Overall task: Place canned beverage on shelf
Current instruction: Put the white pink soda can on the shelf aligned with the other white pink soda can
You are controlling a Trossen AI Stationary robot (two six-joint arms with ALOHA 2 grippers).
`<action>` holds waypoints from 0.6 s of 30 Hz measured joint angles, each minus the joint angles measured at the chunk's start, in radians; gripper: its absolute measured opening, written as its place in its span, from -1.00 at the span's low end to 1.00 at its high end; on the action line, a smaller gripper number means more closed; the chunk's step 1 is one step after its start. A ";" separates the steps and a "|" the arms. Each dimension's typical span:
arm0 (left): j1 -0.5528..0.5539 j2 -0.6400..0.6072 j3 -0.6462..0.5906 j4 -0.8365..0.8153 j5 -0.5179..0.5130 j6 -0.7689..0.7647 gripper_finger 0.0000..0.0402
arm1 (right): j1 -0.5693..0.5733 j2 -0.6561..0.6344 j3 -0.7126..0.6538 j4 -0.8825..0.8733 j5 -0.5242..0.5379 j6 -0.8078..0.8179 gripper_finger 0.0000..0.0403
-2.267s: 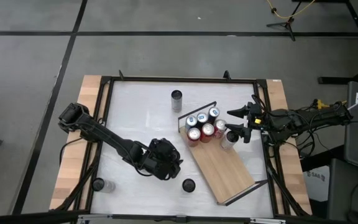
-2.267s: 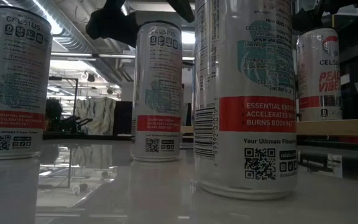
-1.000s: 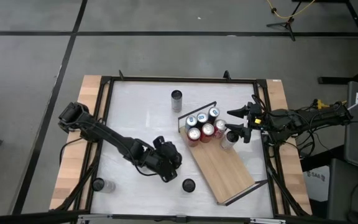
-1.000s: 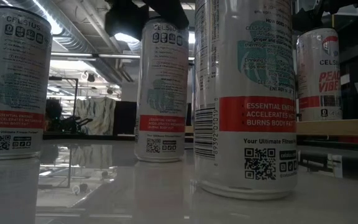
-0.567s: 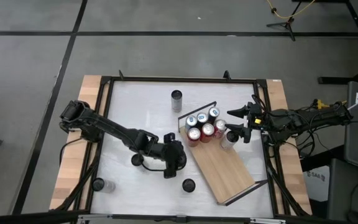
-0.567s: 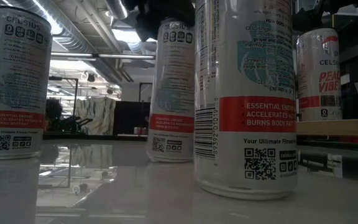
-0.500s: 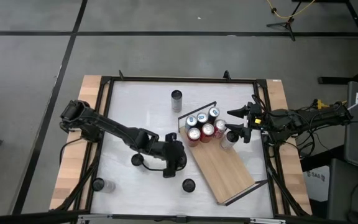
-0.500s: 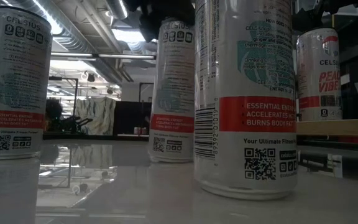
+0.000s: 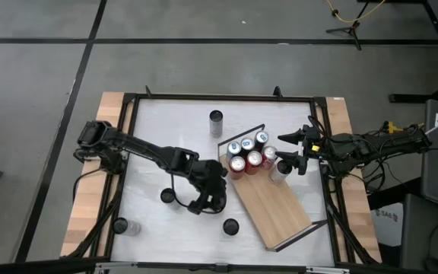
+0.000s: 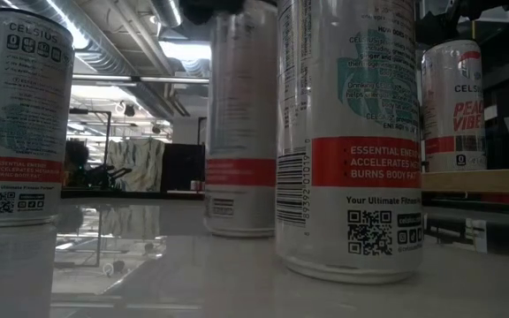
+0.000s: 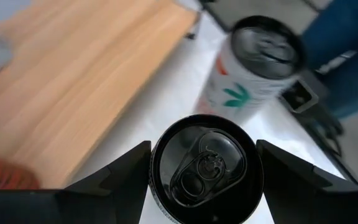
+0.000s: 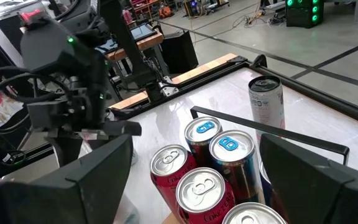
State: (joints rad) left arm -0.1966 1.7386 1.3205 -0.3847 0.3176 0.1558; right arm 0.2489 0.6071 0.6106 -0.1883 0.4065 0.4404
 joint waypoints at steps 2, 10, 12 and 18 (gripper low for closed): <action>0.017 0.000 0.000 0.000 0.070 0.045 0.23 | 0.000 0.000 0.000 0.000 0.000 0.000 0.70; 0.047 0.000 0.000 -0.076 0.151 0.191 0.23 | 0.000 0.000 0.000 0.000 0.000 0.000 0.70; 0.047 -0.002 0.001 -0.092 0.130 0.193 0.23 | 0.000 0.000 0.000 0.000 0.000 0.000 0.70; 0.047 -0.003 0.003 -0.107 0.122 0.195 0.23 | 0.000 0.000 0.000 0.000 0.000 0.000 0.70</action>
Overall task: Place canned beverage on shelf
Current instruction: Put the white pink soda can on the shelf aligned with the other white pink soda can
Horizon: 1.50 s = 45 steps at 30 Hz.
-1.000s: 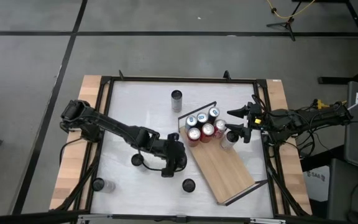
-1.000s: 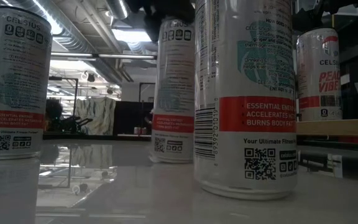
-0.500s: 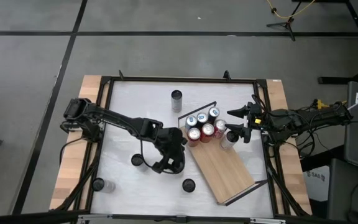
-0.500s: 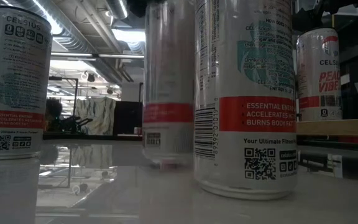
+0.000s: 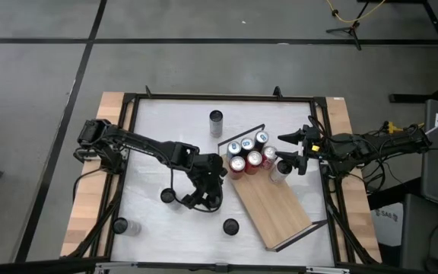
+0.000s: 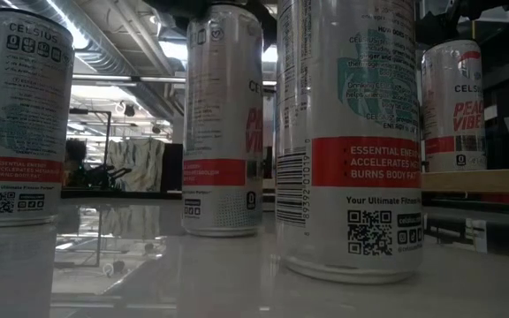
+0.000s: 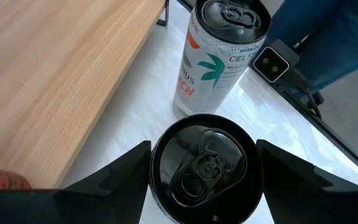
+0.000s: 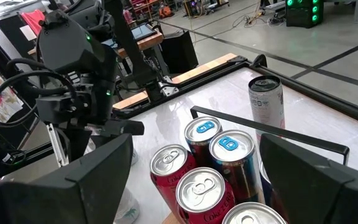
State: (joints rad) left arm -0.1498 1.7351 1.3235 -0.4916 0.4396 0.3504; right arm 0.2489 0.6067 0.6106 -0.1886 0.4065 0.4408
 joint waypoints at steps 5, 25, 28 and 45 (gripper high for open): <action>-0.001 0.000 0.000 0.001 -0.005 -0.001 0.27 | 0.000 0.000 0.000 0.000 0.000 0.000 0.70; -0.001 0.000 0.000 0.032 -0.070 -0.007 0.37 | 0.000 0.000 0.000 -0.001 0.000 0.000 0.70; -0.002 0.000 0.000 0.032 -0.070 -0.007 0.39 | 0.000 0.000 0.000 -0.001 0.000 0.000 0.70; -0.084 0.000 0.000 0.035 -0.234 -0.006 0.76 | 0.000 0.000 0.000 -0.001 0.000 0.000 0.70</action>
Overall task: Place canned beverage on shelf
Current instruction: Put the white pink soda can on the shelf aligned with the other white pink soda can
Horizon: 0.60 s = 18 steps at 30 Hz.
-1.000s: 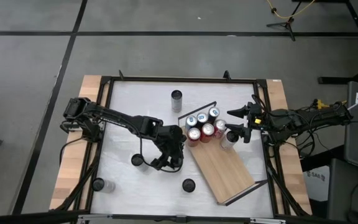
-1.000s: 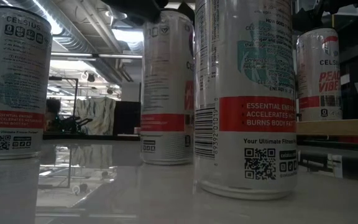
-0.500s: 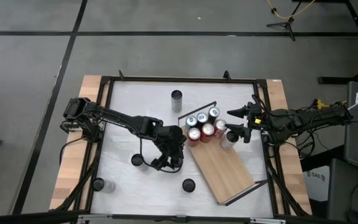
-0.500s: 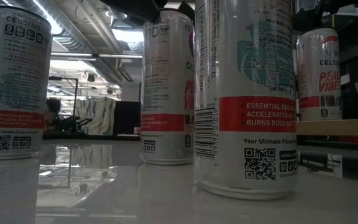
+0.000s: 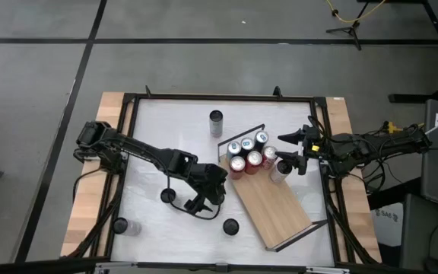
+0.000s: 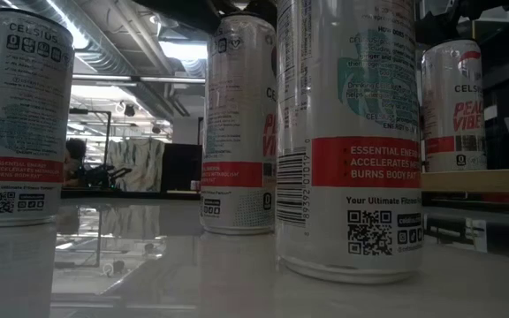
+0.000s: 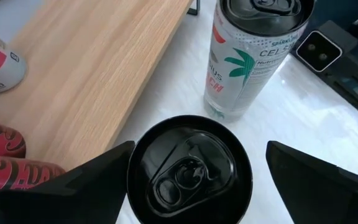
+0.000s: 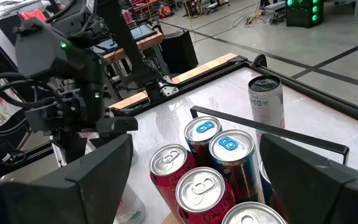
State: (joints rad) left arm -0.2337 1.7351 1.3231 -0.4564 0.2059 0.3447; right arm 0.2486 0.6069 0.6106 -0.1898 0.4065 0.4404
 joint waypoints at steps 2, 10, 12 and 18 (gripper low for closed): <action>-0.013 0.000 0.000 0.000 -0.026 -0.002 0.76 | 0.000 0.000 0.000 0.000 0.000 0.000 0.70; -0.048 -0.001 0.000 -0.003 -0.140 -0.092 0.76 | 0.000 0.000 0.000 0.000 0.000 0.000 0.70; -0.054 -0.001 0.000 -0.003 -0.168 -0.143 0.76 | 0.000 0.000 0.000 0.000 0.000 0.000 0.70; -0.063 -0.003 0.000 -0.003 -0.199 -0.281 0.76 | 0.000 0.000 0.000 0.000 0.000 0.000 0.70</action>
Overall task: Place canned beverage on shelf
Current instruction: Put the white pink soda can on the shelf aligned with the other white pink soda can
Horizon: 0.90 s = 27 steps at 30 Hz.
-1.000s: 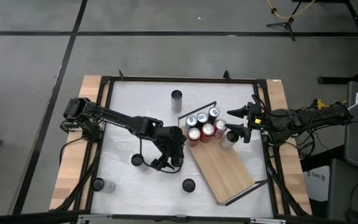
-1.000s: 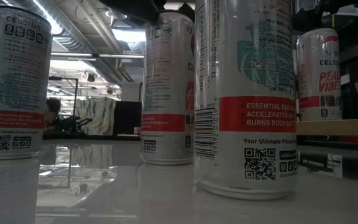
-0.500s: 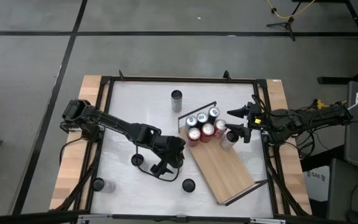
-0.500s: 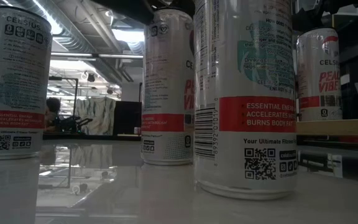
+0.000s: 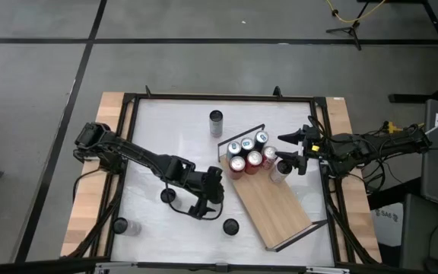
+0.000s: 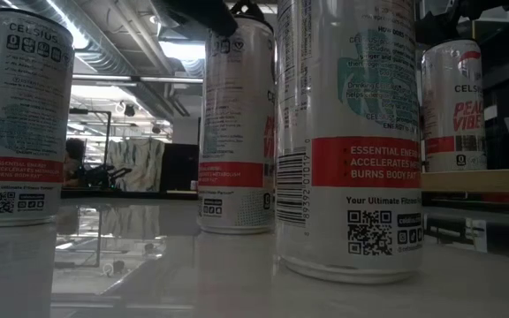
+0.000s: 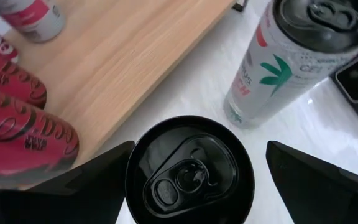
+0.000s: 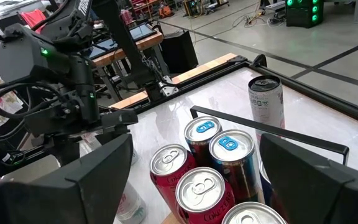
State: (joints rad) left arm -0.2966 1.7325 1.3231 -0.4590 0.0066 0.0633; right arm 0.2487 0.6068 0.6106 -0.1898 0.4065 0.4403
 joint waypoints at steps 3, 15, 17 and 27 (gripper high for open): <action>0.000 0.000 0.000 0.005 -0.006 -0.036 0.76 | 0.000 0.000 0.000 0.000 0.000 0.000 0.70; 0.000 -0.002 0.022 0.035 -0.137 -0.244 0.76 | 0.000 0.000 0.000 0.000 0.000 0.000 0.70; 0.000 -0.002 0.027 0.029 -0.146 -0.307 0.76 | 0.000 0.000 0.000 0.000 0.000 0.000 0.70; -0.001 -0.002 0.034 0.024 -0.051 -0.526 0.76 | 0.000 0.000 0.000 0.000 0.000 0.000 0.70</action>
State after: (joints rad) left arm -0.2977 1.7306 1.3567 -0.4351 -0.0449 -0.4631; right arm 0.2489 0.6071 0.6106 -0.1898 0.4068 0.4404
